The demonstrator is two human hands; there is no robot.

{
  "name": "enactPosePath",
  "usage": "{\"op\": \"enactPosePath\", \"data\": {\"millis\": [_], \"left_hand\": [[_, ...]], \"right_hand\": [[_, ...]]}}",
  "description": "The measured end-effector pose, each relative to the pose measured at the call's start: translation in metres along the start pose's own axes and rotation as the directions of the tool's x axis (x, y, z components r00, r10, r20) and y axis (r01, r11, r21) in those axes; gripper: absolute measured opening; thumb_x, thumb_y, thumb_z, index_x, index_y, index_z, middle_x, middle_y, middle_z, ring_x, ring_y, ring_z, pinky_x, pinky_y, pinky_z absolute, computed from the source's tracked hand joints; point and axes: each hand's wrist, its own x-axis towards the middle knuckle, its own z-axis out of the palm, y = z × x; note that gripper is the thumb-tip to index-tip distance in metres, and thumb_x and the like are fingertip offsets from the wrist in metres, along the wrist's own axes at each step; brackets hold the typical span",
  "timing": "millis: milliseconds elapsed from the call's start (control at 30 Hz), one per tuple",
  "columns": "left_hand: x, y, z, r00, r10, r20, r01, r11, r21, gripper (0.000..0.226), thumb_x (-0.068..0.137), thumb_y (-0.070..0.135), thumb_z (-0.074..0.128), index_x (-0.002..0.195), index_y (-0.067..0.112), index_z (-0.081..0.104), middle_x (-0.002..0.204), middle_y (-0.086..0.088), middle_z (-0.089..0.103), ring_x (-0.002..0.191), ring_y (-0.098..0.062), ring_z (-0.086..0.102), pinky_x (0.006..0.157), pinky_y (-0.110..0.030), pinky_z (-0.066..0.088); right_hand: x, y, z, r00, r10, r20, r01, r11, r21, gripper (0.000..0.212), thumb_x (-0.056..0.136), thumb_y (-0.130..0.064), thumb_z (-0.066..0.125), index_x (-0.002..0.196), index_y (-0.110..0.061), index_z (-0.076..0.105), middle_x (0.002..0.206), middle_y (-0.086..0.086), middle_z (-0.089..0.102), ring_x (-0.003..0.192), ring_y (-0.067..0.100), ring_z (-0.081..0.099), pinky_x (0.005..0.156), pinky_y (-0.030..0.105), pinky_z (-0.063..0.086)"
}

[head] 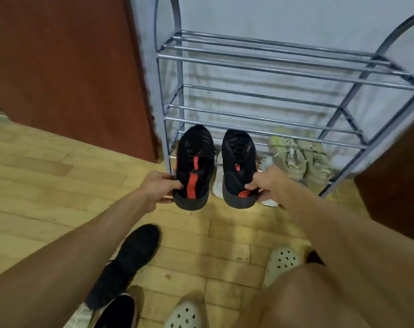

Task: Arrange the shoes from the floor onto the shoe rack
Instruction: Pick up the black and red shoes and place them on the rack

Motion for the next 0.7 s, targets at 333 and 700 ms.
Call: {"op": "enactPosePath", "data": {"millis": [333,700], "left_hand": [[0.135,0.055,0.033,0.996,0.047,-0.082,-0.039,0.995,0.092,0.038,0.084,0.005,0.066,0.122,-0.001,0.060,0.092,-0.010,0.067,0.068,-0.015,0.063,0.049,-0.023,0.050],[0.172,0.039,0.034,0.985,0.040,-0.166,-0.037,0.999,0.022,0.033,0.093,0.012,0.058,0.125,0.005,0.063,0.121,-0.014,0.066,0.110,-0.031,0.063,0.097,-0.043,0.051]], "right_hand": [[0.124,-0.033,0.003,0.999,-0.030,0.025,0.026,0.985,0.171,0.020,0.080,0.001,0.072,0.097,0.001,0.062,0.092,0.014,0.067,0.082,0.031,0.066,0.071,0.038,0.057],[0.163,-0.033,0.042,0.997,-0.070,0.016,0.067,0.986,0.152,0.034,0.076,-0.014,0.080,0.105,-0.001,0.068,0.103,0.017,0.072,0.087,0.033,0.072,0.079,0.046,0.060]]}}
